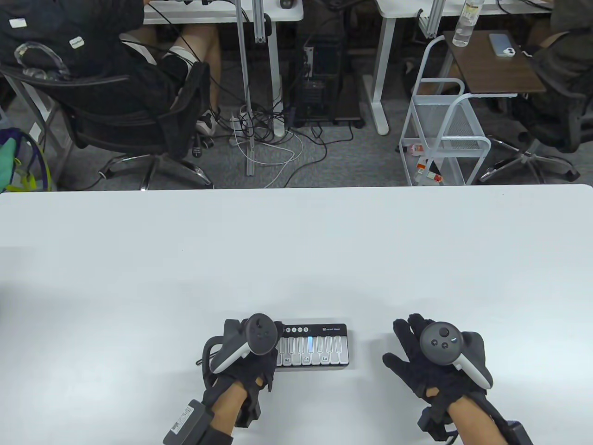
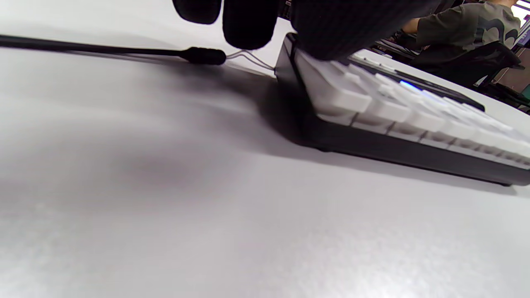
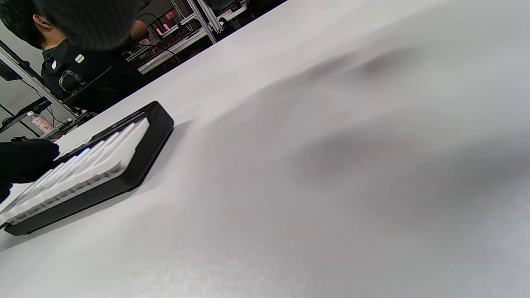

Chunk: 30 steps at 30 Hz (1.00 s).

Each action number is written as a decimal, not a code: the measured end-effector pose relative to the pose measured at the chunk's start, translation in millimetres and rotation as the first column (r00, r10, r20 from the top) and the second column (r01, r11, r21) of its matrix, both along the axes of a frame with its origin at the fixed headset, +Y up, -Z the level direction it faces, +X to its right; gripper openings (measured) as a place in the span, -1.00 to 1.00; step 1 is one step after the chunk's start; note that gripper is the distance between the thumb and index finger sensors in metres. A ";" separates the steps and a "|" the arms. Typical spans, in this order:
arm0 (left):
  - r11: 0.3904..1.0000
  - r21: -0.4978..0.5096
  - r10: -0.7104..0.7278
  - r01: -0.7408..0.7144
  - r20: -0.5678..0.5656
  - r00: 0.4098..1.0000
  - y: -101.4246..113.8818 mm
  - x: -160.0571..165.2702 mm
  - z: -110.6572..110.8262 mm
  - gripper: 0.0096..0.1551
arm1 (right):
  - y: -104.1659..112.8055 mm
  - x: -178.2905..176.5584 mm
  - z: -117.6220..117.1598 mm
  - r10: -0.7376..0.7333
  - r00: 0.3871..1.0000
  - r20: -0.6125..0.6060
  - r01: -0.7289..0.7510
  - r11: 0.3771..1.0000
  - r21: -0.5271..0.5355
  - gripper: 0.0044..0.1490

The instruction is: Press Re-Fa-La on toy piano

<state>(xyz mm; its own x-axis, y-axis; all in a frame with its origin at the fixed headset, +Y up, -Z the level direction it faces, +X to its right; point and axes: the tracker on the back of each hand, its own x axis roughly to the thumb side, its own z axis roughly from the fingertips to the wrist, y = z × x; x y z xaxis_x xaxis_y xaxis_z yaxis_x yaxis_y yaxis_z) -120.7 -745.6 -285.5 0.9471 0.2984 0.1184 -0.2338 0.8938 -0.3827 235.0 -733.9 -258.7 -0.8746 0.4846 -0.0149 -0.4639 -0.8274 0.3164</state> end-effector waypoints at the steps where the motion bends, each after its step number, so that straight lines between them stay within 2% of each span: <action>1: 1.000 0.002 0.004 -0.004 -0.004 1.000 1.2 -1.1 0.0 -0.27 | 0.1 0.1 0.1 0.000 1.000 0.000 0.000 1.000 0.001 0.05; 9: 0.994 0.056 0.096 -0.095 -0.021 0.995 29.0 -16.3 5.3 -0.20 | 2.1 2.2 0.0 -0.019 1.000 0.007 0.018 1.000 0.016 0.05; 15: 0.986 0.107 0.128 -0.124 -0.031 0.991 43.9 -38.5 17.2 -0.15 | 2.5 2.9 0.0 -0.022 1.000 0.007 0.021 0.999 0.033 0.06; 19: 0.982 0.132 0.139 -0.132 -0.039 0.990 41.2 -54.0 22.9 -0.14 | 1.5 2.9 -0.2 -0.015 1.000 0.005 0.015 0.999 0.033 0.06; 22: 0.976 0.159 0.156 -0.146 -0.057 0.986 30.2 -64.8 25.3 -0.13 | -0.6 2.5 -0.1 -0.004 1.000 0.003 0.004 1.000 0.029 0.06; 30: 0.979 0.137 0.163 -0.151 -0.078 0.984 17.6 -72.3 21.7 -0.12 | -5.3 -0.9 -0.1 0.034 0.999 -0.008 -0.034 0.999 0.021 0.06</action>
